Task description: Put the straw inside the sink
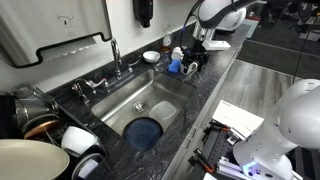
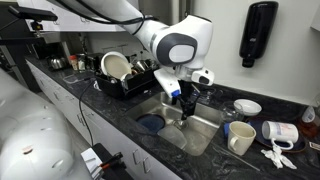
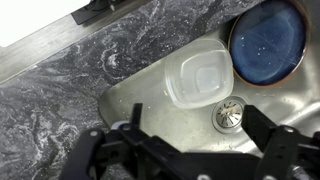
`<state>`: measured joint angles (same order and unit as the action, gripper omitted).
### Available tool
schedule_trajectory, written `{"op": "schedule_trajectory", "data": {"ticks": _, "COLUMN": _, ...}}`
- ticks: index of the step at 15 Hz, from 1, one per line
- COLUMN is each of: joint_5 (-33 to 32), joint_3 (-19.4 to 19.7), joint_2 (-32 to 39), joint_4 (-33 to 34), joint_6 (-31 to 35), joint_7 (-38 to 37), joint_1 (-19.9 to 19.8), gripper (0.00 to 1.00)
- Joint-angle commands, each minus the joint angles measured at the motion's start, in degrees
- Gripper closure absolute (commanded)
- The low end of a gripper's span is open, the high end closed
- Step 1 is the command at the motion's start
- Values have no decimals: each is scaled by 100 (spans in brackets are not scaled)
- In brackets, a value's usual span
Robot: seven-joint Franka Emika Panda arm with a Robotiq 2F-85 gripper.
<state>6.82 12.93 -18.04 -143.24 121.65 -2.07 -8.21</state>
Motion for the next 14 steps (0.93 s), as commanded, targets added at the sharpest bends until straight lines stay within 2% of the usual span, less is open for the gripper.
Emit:
{"op": "schedule_trajectory", "data": {"ticks": 1, "joint_5": 290, "joint_3": 16, "joint_2": 246, "joint_4": 39, "joint_6": 235, "joint_7": -643, "joint_1": -293, "gripper": 0}}
{"op": "schedule_trajectory", "data": {"ticks": 4, "joint_5": 635, "joint_3": 6, "joint_2": 581, "joint_4": 183, "joint_6": 460, "joint_7": -1293, "joint_1": -387, "gripper": 0}}
{"op": "schedule_trajectory", "data": {"ticks": 7, "joint_5": 683, "joint_3": -95, "joint_2": 871, "joint_4": 229, "joint_6": 1028, "joint_7": -2154, "joint_1": -454, "gripper": 0}}
{"op": "schedule_trajectory", "data": {"ticks": 8, "joint_5": 580, "joint_3": -42, "joint_2": 518, "joint_4": 66, "joint_6": 749, "joint_7": -1760, "joint_1": -409, "gripper": 0}}
{"op": "schedule_trajectory", "data": {"ticks": 13, "joint_5": 572, "joint_3": -61, "joint_2": 558, "joint_4": 75, "joint_6": 807, "joint_7": -1837, "joint_1": -406, "gripper": 0}}
{"op": "schedule_trajectory", "data": {"ticks": 14, "joint_5": 755, "joint_3": 19, "joint_2": 679, "joint_4": 164, "joint_6": 751, "joint_7": -2100, "joint_1": -479, "gripper": 0}}
